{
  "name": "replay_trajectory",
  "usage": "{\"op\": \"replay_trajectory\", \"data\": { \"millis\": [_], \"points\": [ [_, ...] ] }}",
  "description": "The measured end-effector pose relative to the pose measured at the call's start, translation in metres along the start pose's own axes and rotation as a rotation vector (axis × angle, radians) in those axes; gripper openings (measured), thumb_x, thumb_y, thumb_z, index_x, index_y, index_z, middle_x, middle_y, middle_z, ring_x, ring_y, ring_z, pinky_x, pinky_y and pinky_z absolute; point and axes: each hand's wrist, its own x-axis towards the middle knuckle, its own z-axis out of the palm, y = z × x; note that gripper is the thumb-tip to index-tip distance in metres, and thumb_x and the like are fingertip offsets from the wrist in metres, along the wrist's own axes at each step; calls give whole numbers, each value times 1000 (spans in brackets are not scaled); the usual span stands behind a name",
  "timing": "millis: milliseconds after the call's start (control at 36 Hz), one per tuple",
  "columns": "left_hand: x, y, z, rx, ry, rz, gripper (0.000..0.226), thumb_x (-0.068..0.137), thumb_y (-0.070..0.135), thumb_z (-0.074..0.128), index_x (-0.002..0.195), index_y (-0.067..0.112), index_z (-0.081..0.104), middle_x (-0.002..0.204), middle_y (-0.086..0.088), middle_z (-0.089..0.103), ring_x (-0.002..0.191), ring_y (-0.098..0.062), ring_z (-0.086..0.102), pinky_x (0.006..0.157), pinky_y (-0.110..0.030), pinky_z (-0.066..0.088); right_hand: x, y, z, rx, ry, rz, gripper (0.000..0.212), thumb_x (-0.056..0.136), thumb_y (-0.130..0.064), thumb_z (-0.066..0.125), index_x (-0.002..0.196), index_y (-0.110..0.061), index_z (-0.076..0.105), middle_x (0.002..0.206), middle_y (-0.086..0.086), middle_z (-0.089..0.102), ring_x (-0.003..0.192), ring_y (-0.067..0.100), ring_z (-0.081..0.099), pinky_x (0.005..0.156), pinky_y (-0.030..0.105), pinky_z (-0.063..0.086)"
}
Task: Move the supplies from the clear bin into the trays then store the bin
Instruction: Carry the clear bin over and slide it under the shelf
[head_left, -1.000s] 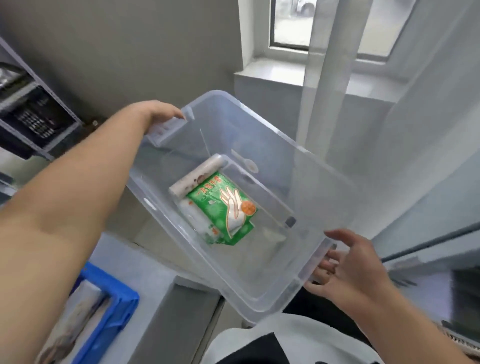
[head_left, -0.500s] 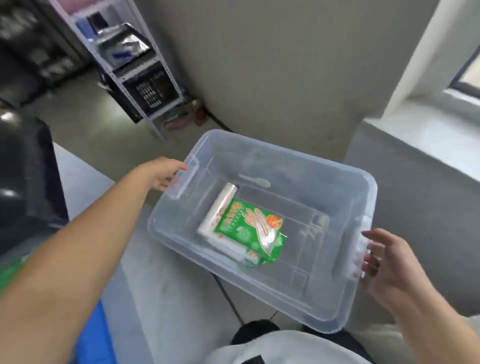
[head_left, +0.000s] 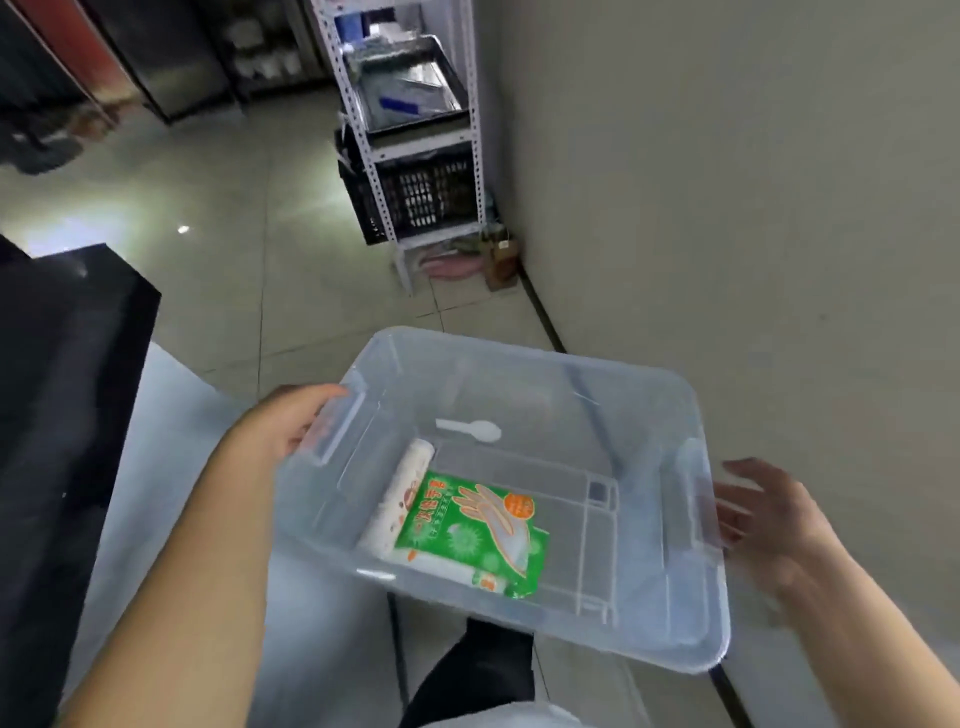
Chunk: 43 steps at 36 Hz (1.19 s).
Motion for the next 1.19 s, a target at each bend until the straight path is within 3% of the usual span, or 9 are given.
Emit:
{"op": "replay_trajectory", "data": {
  "millis": [139,278,583,722,833,944,1028,1083,1194],
  "points": [
    [71,49,-29,-44,-67,-106,51,87,42,66,126,10,62,111,-9,63,99,-29,64,83,-34,48,30,-77,77,22,19,-163,7,77,-18,56,77,-11,56,81,11,55,63,24,45,60,32,34],
    [140,110,-45,-69,-77,-128,35,83,44,69,99,13,65,99,-9,67,80,-21,63,61,-31,46,66,-147,136,50,49,-192,14,88,-23,53,77,-15,58,79,7,59,66,23,53,61,32,42],
    [306,193,-84,-252,-132,-169,39,84,37,71,113,11,68,96,-14,68,82,-30,65,73,-38,55,231,-281,290,-183,54,-109,17,85,-29,56,81,-13,62,76,4,59,67,21,53,61,30,41],
    [351,213,-139,-383,-39,-258,33,88,31,67,112,9,67,103,-17,70,91,-35,67,70,-41,57,317,-338,424,-288,-15,-113,15,89,-26,53,77,-17,57,83,4,56,67,22,51,61,30,36],
    [382,227,-203,-453,98,-325,27,85,31,69,100,9,70,82,-11,71,75,-29,65,63,-37,56,371,-368,550,-453,-124,-104,19,92,-20,52,74,-14,54,93,11,53,65,21,46,59,30,36],
    [410,233,-272,-472,238,-394,28,85,33,70,99,9,68,84,-12,62,70,-27,59,61,-35,53,402,-376,680,-632,-253,-58,32,94,-28,57,112,-4,62,108,14,52,71,27,48,66,33,40],
    [433,230,-325,-501,290,-402,27,87,35,69,99,10,68,84,-12,62,68,-28,58,59,-33,51,413,-371,776,-724,-315,-19,26,87,-33,63,100,-11,64,109,14,58,88,30,55,78,40,47],
    [454,227,-361,-533,326,-402,25,88,33,67,102,12,68,87,-14,60,70,-29,57,61,-34,49,423,-366,840,-778,-339,-3,31,84,-32,65,107,-10,65,110,14,58,94,31,54,83,41,47],
    [510,229,-428,-573,378,-421,26,88,31,67,100,10,63,82,-14,51,67,-26,49,59,-30,40,436,-358,962,-821,-374,59,14,83,-24,61,92,-13,59,91,10,53,82,28,49,74,36,43]
  ]
}}
